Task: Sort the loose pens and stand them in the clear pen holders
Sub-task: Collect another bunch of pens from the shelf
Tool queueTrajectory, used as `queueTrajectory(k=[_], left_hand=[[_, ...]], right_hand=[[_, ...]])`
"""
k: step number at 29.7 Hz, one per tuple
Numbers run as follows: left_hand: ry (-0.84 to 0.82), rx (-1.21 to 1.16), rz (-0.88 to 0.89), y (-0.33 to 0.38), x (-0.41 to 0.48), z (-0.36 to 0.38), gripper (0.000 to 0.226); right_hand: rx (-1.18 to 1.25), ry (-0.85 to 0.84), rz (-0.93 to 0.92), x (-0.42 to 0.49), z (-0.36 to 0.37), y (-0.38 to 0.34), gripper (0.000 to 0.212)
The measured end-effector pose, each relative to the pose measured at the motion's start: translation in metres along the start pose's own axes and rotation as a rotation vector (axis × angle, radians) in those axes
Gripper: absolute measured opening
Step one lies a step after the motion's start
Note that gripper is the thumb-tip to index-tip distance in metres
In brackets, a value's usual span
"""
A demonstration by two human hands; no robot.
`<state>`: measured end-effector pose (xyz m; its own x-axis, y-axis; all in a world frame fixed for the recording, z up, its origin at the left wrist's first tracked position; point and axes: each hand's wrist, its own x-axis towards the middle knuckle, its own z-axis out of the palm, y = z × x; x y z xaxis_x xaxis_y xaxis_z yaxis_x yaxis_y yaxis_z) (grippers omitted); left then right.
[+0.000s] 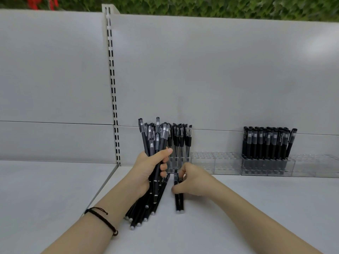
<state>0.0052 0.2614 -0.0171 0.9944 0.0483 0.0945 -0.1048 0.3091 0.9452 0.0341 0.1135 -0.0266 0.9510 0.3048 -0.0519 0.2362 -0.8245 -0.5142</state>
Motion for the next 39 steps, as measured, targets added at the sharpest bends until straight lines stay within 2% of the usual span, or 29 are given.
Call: queueTrajectory(k=[4,8,10,12,13,15,17,19,22,26,31,35,39], left_hand=[[-0.038,0.021,-0.025,0.001,-0.001,0.0,0.027],[-0.052,-0.008,-0.029,0.001,-0.002,0.0,0.024],[-0.045,-0.018,-0.026,0.0,-0.002,0.0,0.022],[-0.036,-0.023,-0.03,-0.001,-0.001,-0.001,0.021],[-0.031,-0.021,-0.033,-0.001,-0.001,-0.002,0.021],[-0.023,-0.014,-0.03,-0.002,0.0,-0.002,0.021],[-0.018,-0.001,-0.017,-0.004,0.001,-0.001,0.021],[-0.035,0.016,-0.004,-0.005,0.0,0.0,0.02],[-0.08,0.037,0.02,-0.007,-0.002,0.003,0.018],[-0.121,0.078,0.035,-0.008,-0.003,0.005,0.036],[-0.172,0.105,0.005,-0.008,-0.003,0.005,0.022],[-0.209,0.115,-0.065,-0.009,-0.003,0.006,0.051],[-0.261,0.097,-0.067,-0.009,-0.004,0.006,0.046]], right_hand=[[-0.045,-0.037,-0.019,0.0,-0.009,0.001,0.045],[-0.07,-0.088,-0.013,-0.001,-0.019,0.004,0.033],[-0.079,-0.065,-0.008,-0.002,-0.022,0.007,0.028],[-0.042,0.028,-0.02,0.0,-0.024,0.011,0.016],[0.029,0.091,-0.035,0.0,-0.027,0.012,0.006],[0.322,0.196,-0.067,-0.001,-0.033,0.011,0.008],[0.699,0.198,-0.104,-0.003,-0.035,0.008,0.008],[0.909,0.158,-0.153,-0.006,-0.033,0.004,0.019],[0.927,0.156,-0.195,-0.006,-0.023,-0.002,0.02],[0.976,0.193,-0.21,-0.004,-0.019,-0.005,0.027],[0.999,0.192,-0.224,-0.005,-0.02,-0.004,0.029],[0.941,0.163,-0.232,-0.011,-0.022,-0.005,0.021],[0.991,0.155,-0.265,-0.014,-0.024,-0.007,0.015]])
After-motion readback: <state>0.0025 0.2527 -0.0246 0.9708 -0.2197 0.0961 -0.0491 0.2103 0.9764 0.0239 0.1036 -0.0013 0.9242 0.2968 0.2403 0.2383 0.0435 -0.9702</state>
